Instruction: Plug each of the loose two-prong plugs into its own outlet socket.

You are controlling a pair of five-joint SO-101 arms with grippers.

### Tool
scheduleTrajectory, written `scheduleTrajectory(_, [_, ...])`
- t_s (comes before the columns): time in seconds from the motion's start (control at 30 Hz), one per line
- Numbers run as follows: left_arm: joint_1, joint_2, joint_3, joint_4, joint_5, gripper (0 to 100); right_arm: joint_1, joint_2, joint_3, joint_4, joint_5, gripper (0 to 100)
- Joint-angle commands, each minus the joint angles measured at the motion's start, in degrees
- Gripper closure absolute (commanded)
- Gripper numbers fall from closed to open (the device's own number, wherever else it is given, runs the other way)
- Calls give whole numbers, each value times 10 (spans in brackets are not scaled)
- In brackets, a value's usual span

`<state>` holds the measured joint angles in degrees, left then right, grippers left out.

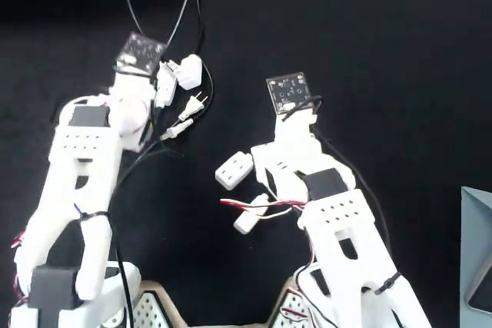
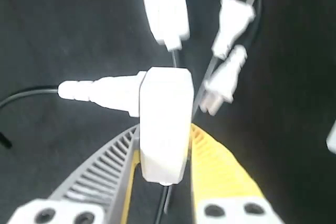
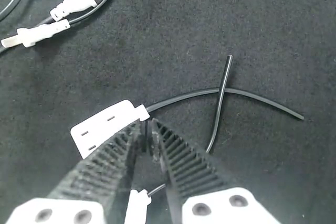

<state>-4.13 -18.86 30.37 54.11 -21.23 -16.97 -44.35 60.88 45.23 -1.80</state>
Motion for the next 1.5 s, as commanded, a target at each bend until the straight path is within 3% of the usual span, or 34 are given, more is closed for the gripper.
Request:
scheduleTrajectory(0.0, [-4,31,-49,-56,-2,972,5,-9,-2,-6,-4,986])
scheduleTrajectory(0.17, [-4,139,-99,-91,-2,972,4,-9,10,-18,-1,986])
scheduleTrajectory(0.33, [-3,240,-160,-72,-1,949,4,-9,18,-31,-3,985])
scheduleTrajectory(0.43, [-5,252,-193,-15,17,806,4,-9,17,-30,-4,985])
scheduleTrajectory(0.53, [-9,251,-219,28,103,692,4,-9,17,-30,-4,985])
scheduleTrajectory(0.87, [-8,251,-383,246,122,686,11,-10,16,-26,-2,985])
scheduleTrajectory(1.07, [16,251,-434,343,120,686,74,-10,-35,33,0,984])
scheduleTrajectory(1.27, [42,256,-415,328,115,714,86,-9,-47,51,1,984])
scheduleTrajectory(1.47, [71,273,-284,164,20,743,78,-9,-44,50,1,984])
